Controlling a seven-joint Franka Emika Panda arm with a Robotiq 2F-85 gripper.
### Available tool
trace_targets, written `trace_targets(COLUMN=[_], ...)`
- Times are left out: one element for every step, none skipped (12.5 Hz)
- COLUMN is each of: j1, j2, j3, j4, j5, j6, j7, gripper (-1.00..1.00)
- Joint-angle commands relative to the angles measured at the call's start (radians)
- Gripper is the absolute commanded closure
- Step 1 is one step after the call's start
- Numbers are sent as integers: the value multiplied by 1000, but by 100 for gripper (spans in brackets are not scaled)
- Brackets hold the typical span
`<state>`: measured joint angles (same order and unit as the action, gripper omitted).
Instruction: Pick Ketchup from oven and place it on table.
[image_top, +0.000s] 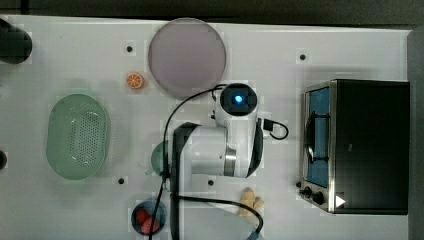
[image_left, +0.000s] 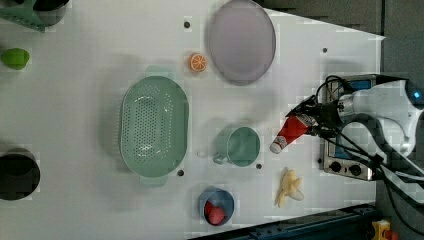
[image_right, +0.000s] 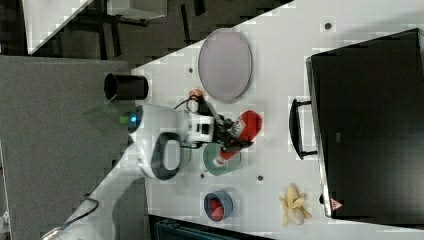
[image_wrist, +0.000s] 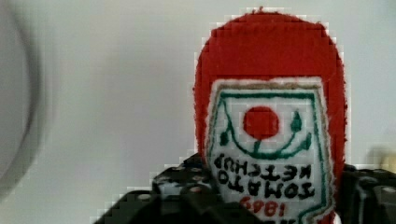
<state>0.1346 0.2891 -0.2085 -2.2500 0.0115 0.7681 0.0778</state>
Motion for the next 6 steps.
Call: trace_targets(j1=[22, 22, 23, 24, 24, 24], j2=[40, 52, 51, 35, 5, -38], j3=[29, 30, 30, 30, 30, 29], j4=[-10, -9, -9, -6, -1, 8], j5=[-7, -7, -7, -7, -7, -7], j6=[79, 102, 106, 104, 99, 88], j7=[8, 8, 8, 17, 30, 45], gripper=[-100, -100, -100, -100, -100, -100])
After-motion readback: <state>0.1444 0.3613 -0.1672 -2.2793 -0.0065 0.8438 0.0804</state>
